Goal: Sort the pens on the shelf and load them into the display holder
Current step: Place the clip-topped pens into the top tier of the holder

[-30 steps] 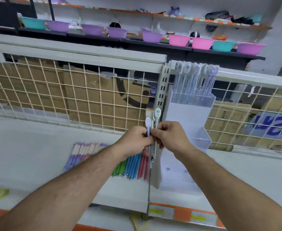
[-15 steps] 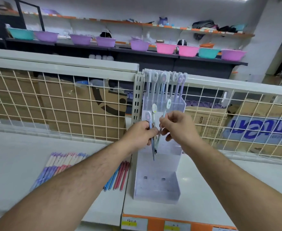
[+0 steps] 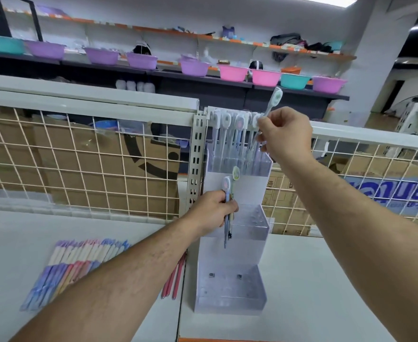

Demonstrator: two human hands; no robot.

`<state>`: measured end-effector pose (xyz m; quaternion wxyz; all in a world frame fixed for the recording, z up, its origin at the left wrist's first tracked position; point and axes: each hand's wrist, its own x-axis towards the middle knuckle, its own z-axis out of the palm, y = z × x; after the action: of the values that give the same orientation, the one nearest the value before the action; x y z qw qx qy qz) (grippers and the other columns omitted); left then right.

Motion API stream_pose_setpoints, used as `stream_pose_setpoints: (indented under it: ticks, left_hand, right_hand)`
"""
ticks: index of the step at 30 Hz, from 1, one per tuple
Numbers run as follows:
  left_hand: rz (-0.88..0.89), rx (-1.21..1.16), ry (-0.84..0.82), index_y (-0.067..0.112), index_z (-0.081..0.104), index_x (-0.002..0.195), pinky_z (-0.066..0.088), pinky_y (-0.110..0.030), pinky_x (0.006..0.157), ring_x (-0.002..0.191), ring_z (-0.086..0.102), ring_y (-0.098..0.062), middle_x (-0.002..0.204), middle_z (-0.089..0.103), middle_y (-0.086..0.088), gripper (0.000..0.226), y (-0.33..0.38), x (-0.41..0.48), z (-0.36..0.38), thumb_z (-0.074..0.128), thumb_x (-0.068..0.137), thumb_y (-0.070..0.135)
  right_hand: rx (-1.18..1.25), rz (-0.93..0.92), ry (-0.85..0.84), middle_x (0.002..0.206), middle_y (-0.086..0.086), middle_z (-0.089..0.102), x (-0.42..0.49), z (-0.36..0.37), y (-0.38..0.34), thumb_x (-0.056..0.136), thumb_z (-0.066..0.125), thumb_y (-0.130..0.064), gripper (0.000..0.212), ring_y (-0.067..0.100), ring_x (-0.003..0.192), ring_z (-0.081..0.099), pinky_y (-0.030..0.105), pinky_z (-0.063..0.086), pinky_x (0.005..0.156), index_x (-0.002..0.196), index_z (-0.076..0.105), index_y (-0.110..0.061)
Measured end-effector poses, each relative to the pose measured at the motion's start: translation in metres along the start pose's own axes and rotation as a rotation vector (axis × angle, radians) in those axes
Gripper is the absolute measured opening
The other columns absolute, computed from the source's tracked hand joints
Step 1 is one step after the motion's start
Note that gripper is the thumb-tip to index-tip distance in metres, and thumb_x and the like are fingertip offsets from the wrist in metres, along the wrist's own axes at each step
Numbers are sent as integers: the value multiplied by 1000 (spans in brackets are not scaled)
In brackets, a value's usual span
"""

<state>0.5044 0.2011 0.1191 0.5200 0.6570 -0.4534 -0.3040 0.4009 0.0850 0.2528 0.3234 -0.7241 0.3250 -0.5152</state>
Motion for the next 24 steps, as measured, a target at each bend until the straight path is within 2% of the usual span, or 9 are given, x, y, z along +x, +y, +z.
stream_pose_setpoints:
  ticks: [5, 9, 14, 17, 20, 24]
  left_hand:
    - [-4, 4, -27, 16, 67, 80, 43, -29, 60, 53, 49, -15, 70, 66, 0, 20, 1, -1, -2, 59, 97, 19]
    - [-19, 11, -26, 19, 67, 78, 44, -31, 62, 54, 50, -17, 73, 67, -2, 19, 2, -1, -3, 61, 96, 21]
    - [-30, 9, -31, 20, 67, 78, 41, -33, 63, 56, 48, -20, 76, 66, -5, 18, 0, -2, -4, 61, 95, 24]
    - [-33, 16, -35, 20, 67, 80, 40, -29, 60, 54, 48, -17, 76, 67, -4, 17, 1, -1, -4, 60, 95, 24]
    - [-37, 9, -37, 18, 67, 79, 40, -26, 55, 51, 48, -15, 77, 66, -6, 18, 2, 0, -4, 60, 96, 20]
    - [-35, 0, -38, 17, 66, 80, 40, -26, 54, 53, 47, -16, 80, 65, -10, 18, 4, -1, -5, 60, 96, 19]
  right_hand:
    - [-51, 1, 35, 66, -4, 69, 1, 15, 3, 95, 68, -27, 18, 14, 65, 72, 46, 63, 65, 78, 64, -20]
    - [-126, 18, -8, 63, -3, 70, -1, 23, 8, 94, 68, -27, 19, 17, 65, 72, 47, 63, 66, 76, 64, -21]
    - [-229, 45, -69, 75, 5, 72, -1, 28, 15, 94, 69, -24, 16, 21, 68, 73, 48, 63, 66, 81, 66, -15]
    - [-296, 34, -80, 79, 8, 71, 1, 28, 16, 92, 70, -23, 15, 27, 75, 73, 48, 62, 69, 82, 67, -13]
    - [-379, 14, -102, 75, 8, 70, 0, 28, 20, 92, 71, -24, 18, 26, 73, 72, 42, 62, 68, 80, 67, -11]
    - [-400, 46, -79, 62, -2, 65, -6, 28, 26, 91, 73, -32, 28, 13, 57, 66, 27, 53, 54, 69, 65, -17]
